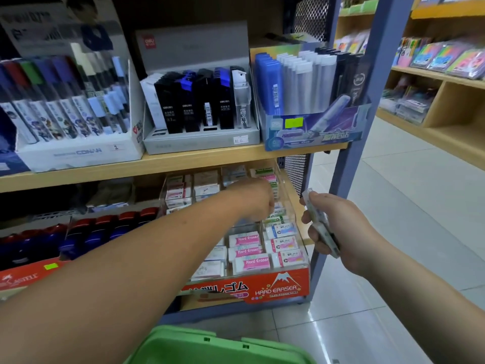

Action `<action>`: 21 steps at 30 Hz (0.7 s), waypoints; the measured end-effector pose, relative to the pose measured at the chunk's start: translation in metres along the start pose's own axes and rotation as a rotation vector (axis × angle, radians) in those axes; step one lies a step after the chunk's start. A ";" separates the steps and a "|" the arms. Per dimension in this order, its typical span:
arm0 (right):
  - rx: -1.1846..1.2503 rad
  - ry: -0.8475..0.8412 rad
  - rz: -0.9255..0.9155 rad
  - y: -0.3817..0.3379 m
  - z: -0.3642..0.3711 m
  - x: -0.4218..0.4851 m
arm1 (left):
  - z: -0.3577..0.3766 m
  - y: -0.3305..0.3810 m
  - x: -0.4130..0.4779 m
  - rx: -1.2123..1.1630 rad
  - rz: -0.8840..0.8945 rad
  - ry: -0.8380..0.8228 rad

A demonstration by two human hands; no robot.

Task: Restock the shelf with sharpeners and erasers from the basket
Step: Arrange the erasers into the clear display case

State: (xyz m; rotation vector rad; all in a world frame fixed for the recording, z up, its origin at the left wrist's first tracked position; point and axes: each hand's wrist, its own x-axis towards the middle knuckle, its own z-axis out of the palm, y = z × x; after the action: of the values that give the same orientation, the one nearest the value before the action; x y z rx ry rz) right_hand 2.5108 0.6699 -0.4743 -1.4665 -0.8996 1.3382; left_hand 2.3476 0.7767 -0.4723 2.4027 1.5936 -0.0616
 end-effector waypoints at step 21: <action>0.029 -0.014 0.044 0.002 0.007 0.003 | -0.018 -0.017 -0.003 -0.147 0.127 -0.200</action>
State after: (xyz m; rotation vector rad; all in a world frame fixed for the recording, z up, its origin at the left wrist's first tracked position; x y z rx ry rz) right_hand 2.5044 0.6732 -0.4770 -1.4636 -0.8581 1.3899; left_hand 2.3295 0.7845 -0.4580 2.2984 1.3084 -0.1505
